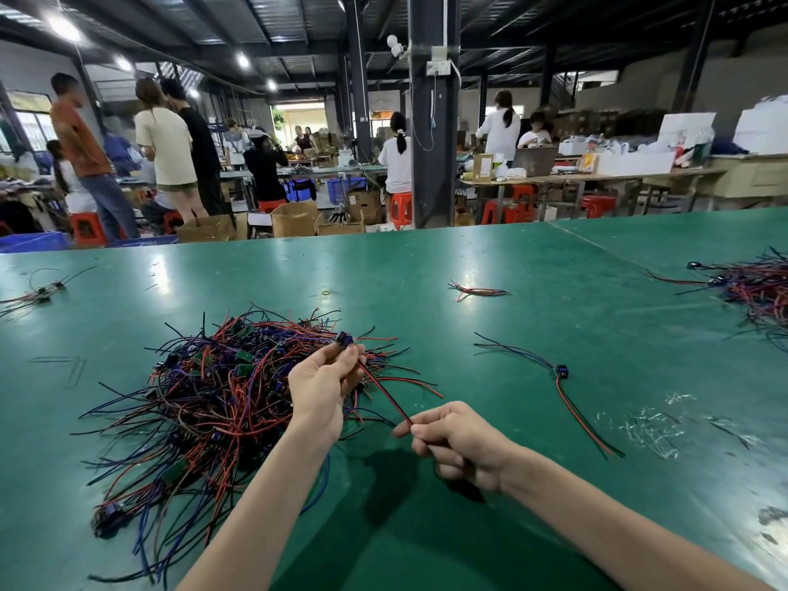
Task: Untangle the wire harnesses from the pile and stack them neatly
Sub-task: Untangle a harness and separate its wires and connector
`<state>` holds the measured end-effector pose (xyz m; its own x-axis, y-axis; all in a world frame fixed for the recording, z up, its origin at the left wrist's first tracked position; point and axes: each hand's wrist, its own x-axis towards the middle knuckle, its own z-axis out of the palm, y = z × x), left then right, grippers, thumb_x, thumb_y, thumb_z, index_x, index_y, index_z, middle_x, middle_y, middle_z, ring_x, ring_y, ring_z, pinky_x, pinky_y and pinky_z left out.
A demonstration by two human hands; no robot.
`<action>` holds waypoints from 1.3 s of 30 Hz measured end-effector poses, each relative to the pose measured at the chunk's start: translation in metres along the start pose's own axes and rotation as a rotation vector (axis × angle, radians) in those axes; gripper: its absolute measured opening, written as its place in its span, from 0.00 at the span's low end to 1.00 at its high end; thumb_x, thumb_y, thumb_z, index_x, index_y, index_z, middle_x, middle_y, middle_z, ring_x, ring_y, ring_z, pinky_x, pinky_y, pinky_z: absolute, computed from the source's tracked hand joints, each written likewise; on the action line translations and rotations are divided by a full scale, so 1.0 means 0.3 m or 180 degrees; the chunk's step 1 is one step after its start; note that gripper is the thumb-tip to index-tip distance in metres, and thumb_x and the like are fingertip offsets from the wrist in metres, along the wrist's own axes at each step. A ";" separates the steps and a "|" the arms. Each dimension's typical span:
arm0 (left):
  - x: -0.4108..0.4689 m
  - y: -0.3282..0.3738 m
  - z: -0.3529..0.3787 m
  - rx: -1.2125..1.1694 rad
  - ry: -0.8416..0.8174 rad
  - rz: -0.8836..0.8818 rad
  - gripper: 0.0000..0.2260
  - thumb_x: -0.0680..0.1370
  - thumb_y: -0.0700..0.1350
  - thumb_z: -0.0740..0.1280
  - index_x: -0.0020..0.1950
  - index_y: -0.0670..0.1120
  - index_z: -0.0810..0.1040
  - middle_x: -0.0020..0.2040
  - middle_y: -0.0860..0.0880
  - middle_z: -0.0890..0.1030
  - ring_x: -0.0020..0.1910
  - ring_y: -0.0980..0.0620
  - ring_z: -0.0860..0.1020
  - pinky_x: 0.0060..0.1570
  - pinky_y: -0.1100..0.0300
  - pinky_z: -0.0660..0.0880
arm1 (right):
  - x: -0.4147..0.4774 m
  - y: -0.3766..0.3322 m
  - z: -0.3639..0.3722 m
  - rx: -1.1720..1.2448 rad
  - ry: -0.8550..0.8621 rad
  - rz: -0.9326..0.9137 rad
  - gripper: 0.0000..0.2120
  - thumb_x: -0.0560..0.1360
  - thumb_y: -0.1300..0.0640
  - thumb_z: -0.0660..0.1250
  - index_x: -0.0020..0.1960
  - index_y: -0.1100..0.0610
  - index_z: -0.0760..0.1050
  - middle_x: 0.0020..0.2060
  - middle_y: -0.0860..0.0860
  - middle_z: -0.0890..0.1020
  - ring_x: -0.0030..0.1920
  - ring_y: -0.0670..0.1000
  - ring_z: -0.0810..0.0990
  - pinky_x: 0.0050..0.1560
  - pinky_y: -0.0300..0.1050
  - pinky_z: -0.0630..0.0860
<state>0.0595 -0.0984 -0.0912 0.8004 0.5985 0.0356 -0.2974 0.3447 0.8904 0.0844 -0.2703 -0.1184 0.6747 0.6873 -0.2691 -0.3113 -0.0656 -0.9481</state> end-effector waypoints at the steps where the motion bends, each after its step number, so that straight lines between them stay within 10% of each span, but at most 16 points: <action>1: -0.003 0.005 0.005 -0.0064 -0.0045 -0.0053 0.06 0.76 0.31 0.65 0.42 0.39 0.79 0.33 0.49 0.83 0.30 0.57 0.80 0.32 0.69 0.77 | 0.001 -0.001 0.000 0.0023 0.0046 -0.0002 0.10 0.79 0.69 0.56 0.48 0.67 0.76 0.27 0.54 0.75 0.15 0.42 0.57 0.18 0.30 0.53; 16: -0.003 -0.026 -0.003 0.0738 -0.0007 0.0516 0.07 0.74 0.31 0.68 0.42 0.42 0.79 0.35 0.49 0.83 0.32 0.58 0.79 0.33 0.67 0.76 | -0.047 0.027 0.041 -0.2195 0.0131 -0.1879 0.15 0.77 0.69 0.56 0.46 0.51 0.73 0.27 0.50 0.75 0.27 0.50 0.69 0.29 0.42 0.71; 27: -0.005 0.002 -0.006 0.0179 0.0018 0.0104 0.05 0.76 0.32 0.65 0.44 0.40 0.78 0.35 0.49 0.83 0.31 0.59 0.80 0.34 0.69 0.77 | -0.025 0.022 0.051 -0.0458 -0.0183 -0.0497 0.10 0.80 0.67 0.56 0.47 0.61 0.75 0.24 0.53 0.74 0.15 0.43 0.55 0.17 0.30 0.52; 39: -0.003 -0.008 -0.018 0.0204 -0.0020 0.0091 0.06 0.76 0.31 0.65 0.44 0.41 0.78 0.32 0.51 0.83 0.30 0.60 0.80 0.31 0.70 0.76 | -0.018 0.026 0.043 -0.0893 -0.0136 -0.0539 0.11 0.80 0.68 0.55 0.46 0.59 0.74 0.22 0.51 0.73 0.16 0.43 0.57 0.16 0.32 0.55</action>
<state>0.0567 -0.0959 -0.0960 0.7954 0.6027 0.0642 -0.2863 0.2803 0.9162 0.0698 -0.2651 -0.1220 0.6706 0.7348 -0.1020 0.0034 -0.1405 -0.9901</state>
